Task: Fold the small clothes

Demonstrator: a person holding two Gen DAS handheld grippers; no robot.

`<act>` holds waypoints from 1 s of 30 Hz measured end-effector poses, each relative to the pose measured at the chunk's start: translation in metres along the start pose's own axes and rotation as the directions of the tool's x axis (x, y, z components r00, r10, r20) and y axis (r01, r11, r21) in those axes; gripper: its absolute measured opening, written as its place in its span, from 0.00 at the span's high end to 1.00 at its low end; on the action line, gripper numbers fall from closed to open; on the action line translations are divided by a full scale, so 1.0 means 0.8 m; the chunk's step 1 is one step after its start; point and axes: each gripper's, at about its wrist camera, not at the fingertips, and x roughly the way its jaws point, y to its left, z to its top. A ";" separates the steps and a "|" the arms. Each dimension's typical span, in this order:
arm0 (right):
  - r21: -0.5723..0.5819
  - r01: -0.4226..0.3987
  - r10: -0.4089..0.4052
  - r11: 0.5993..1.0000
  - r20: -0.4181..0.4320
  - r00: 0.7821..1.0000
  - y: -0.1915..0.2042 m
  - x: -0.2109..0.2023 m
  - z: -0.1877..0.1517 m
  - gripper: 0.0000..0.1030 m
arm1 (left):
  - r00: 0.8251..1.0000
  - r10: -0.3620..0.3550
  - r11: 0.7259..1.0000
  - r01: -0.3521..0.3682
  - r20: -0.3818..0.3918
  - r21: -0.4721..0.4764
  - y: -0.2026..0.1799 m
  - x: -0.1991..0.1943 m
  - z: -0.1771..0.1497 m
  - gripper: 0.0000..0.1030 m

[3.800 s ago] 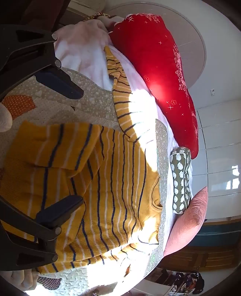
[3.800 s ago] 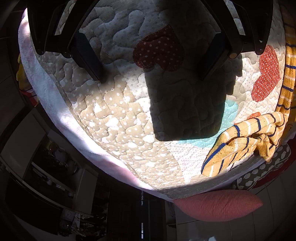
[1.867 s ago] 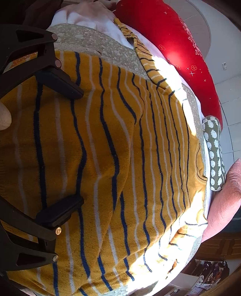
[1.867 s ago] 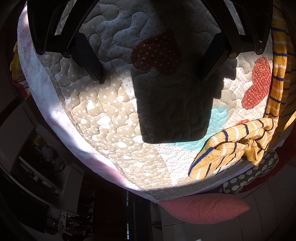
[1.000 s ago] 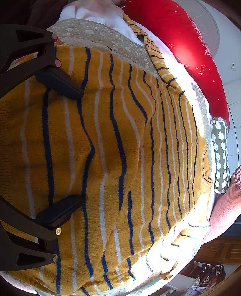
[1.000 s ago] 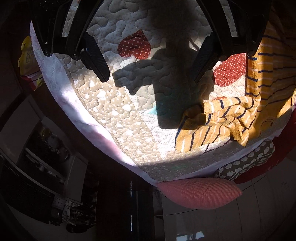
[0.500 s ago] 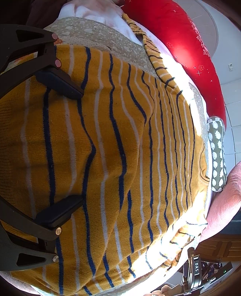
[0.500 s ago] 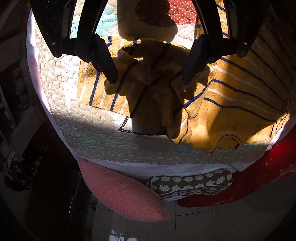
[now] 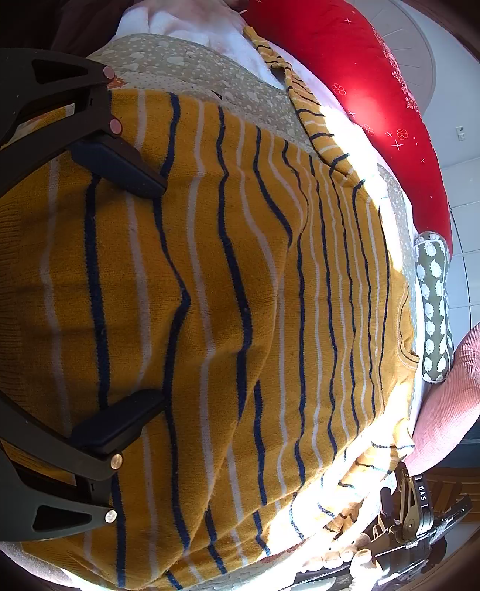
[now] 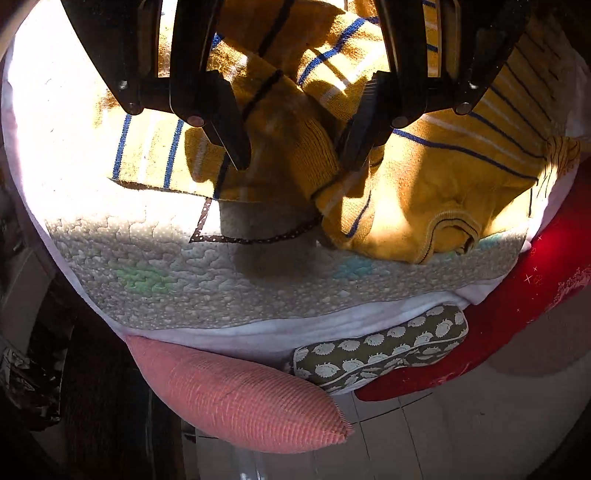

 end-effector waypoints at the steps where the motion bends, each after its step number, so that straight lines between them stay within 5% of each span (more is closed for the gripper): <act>1: -0.006 0.000 0.000 1.000 -0.003 1.000 0.003 0.001 -0.001 0.44 | 1.000 0.000 1.000 0.000 0.000 0.000 0.000 0.000 0.000 0.00; 5: -0.002 0.053 -0.053 0.999 -0.042 0.998 0.002 0.024 -0.003 0.57 | 1.000 0.000 1.000 0.000 0.002 0.001 0.001 0.000 0.000 0.00; 9: 0.018 0.033 -0.032 0.999 -0.069 0.997 -0.002 0.045 -0.003 0.58 | 1.000 0.000 1.000 0.000 0.002 0.000 0.001 0.000 -0.001 0.00; 11: 0.038 0.015 -0.012 0.999 -0.083 0.997 -0.003 0.049 -0.004 0.91 | 1.000 0.000 1.000 0.000 0.001 0.002 0.002 0.000 -0.001 0.00; 12: 0.064 -0.012 0.018 0.998 -0.082 0.996 -0.007 0.045 -0.003 0.95 | 1.000 0.000 1.000 0.000 0.002 0.001 0.001 0.000 -0.001 0.00; 22: 0.339 0.098 -0.146 0.936 0.121 0.982 -0.142 -0.128 -0.008 0.95 | 1.000 -0.015 1.000 0.014 0.017 0.023 0.004 -0.013 0.000 0.00; 30: 0.513 0.323 -0.375 0.796 -0.001 0.927 -0.286 -0.189 -0.066 0.93 | 0.997 0.003 1.000 -0.002 0.080 -0.012 0.013 -0.049 0.000 0.00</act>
